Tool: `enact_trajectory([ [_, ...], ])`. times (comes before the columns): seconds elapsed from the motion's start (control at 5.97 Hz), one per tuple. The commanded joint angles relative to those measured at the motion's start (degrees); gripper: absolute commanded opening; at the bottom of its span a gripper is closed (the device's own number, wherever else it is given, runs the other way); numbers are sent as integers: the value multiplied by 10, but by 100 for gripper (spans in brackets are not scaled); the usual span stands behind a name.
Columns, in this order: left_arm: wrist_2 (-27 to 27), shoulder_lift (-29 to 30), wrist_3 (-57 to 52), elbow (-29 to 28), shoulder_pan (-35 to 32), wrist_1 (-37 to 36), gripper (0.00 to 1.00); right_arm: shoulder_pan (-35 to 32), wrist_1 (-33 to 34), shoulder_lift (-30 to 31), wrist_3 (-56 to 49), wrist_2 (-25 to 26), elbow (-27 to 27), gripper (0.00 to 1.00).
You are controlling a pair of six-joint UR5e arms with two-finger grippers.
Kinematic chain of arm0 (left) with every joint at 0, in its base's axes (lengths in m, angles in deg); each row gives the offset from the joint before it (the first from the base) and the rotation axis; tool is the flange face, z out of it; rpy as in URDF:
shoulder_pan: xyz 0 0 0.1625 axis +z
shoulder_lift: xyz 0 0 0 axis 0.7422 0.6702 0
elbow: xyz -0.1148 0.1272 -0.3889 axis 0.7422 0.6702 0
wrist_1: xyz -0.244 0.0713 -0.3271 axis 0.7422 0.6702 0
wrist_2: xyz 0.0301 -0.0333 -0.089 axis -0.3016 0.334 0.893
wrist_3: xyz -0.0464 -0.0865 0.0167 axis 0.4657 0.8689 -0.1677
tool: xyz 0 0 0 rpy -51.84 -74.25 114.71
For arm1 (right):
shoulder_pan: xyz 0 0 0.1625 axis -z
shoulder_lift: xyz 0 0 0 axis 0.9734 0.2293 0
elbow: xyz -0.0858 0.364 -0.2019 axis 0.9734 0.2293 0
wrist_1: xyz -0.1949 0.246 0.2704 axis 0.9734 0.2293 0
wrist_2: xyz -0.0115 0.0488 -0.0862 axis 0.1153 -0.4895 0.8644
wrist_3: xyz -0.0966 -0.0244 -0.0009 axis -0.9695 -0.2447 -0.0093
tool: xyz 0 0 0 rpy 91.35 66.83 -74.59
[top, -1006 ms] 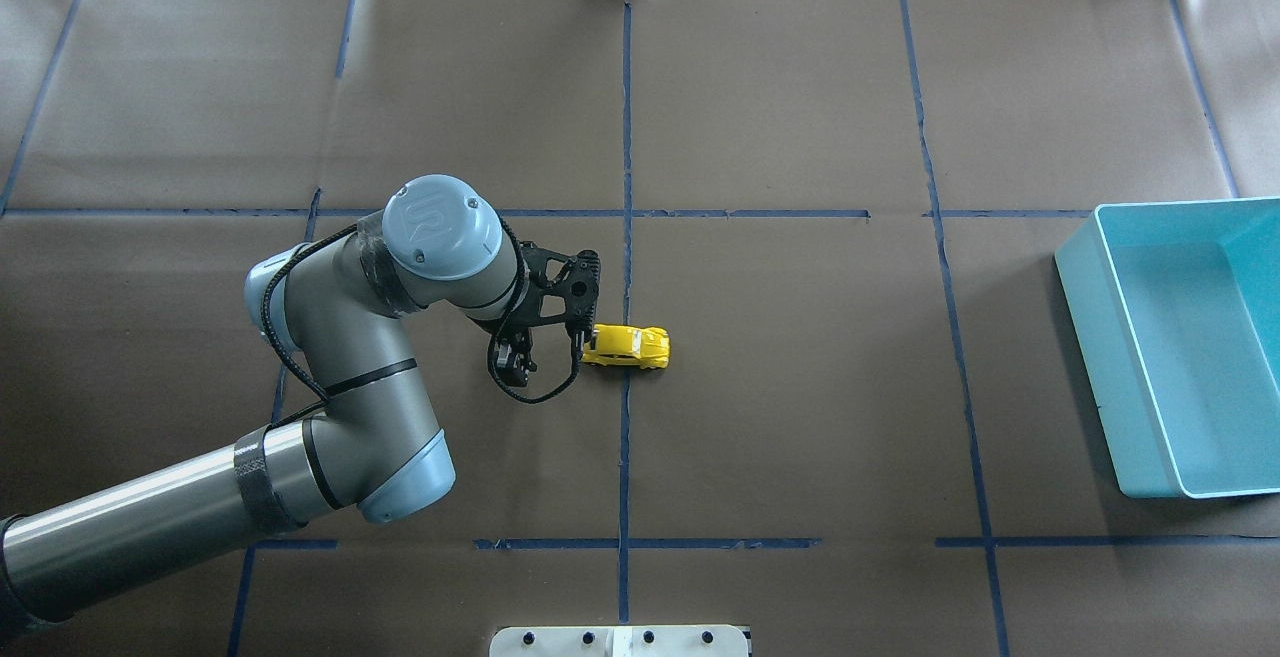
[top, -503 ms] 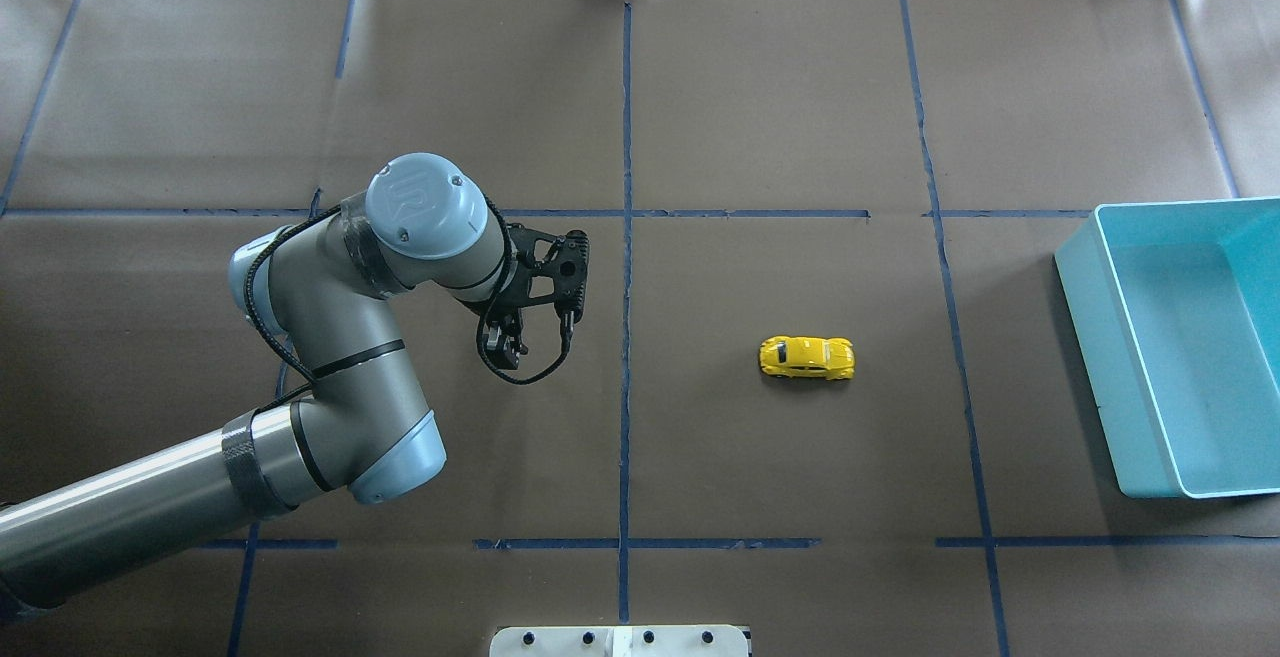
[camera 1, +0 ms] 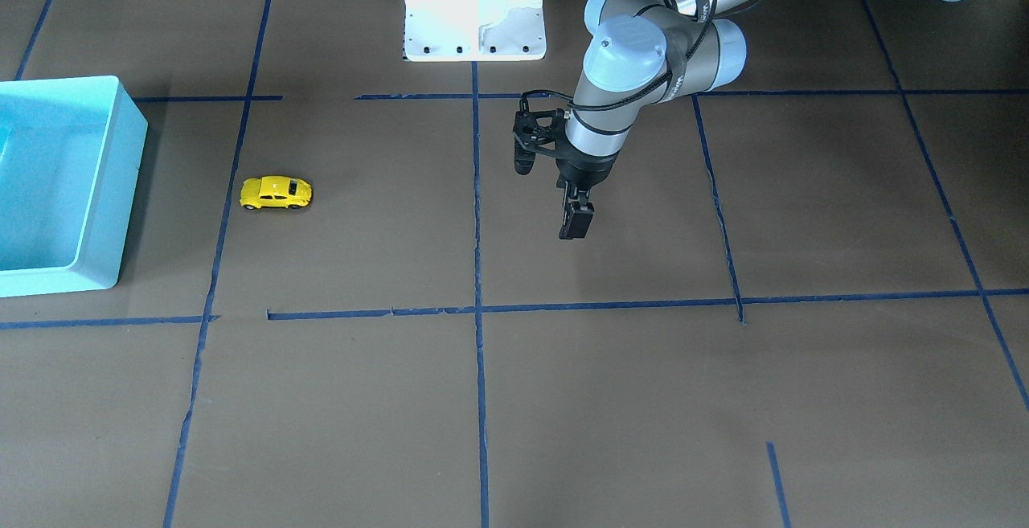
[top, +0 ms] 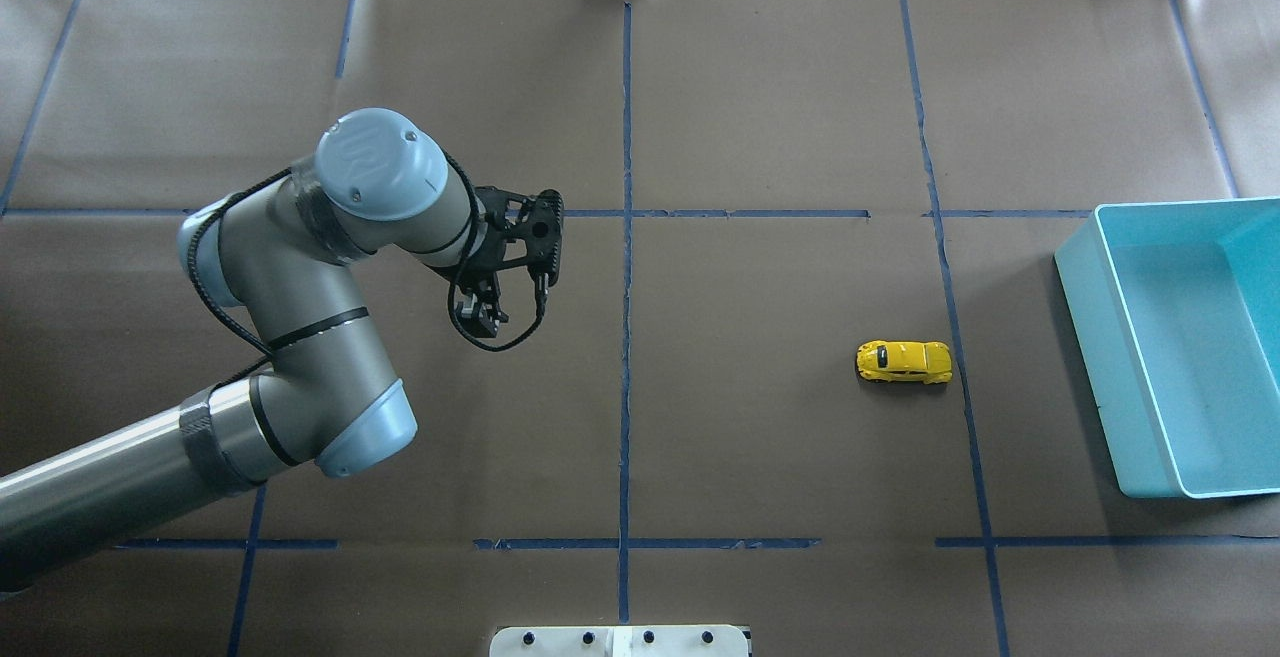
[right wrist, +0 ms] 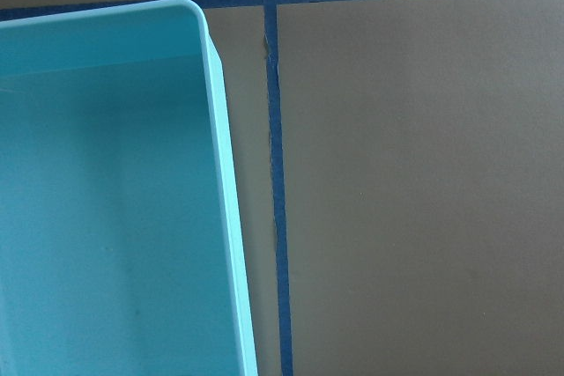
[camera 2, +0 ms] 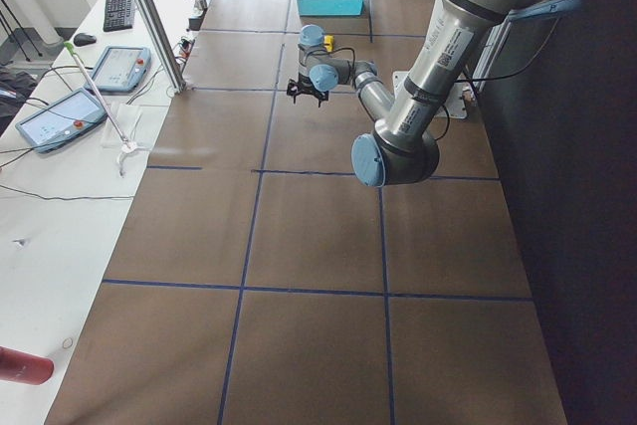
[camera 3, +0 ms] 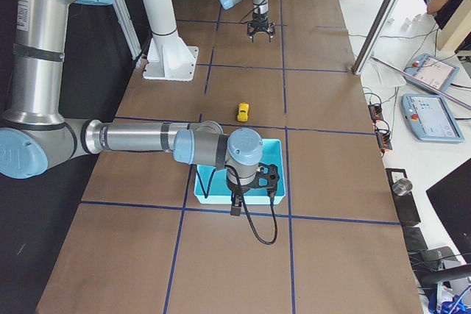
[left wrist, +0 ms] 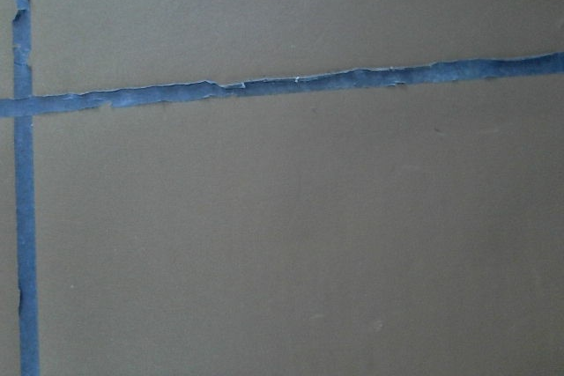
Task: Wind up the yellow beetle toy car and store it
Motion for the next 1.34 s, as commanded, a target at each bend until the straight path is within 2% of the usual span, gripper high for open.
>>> enact_trajectory([
  [0.0, 5, -36, 24, 74, -57, -69, 100, 0, 0, 0, -2, 0, -9, 100],
  [0.17, 10, -51, 97, 88, -87, -76, 100, 0, -1, -1, -5, 0, -12, 100],
  [0.34, 57, -71, 169, 88, -135, -77, 100, 0, -2, -2, -7, 0, -25, 100],
  [0.5, 78, -94, 212, 86, -186, -76, 100, 0, -12, -12, -7, -1, -32, 100],
  [0.67, 78, -119, 279, 80, -221, -77, 100, 0, -30, -15, -8, -2, -41, 100],
  [0.84, 76, -124, 330, 68, -252, -78, 100, 7, -34, -16, -12, -24, -51, 100],
  [1.17, 80, -175, 334, 65, -309, -77, 100, 66, -65, -29, -15, -29, -100, 100],
])
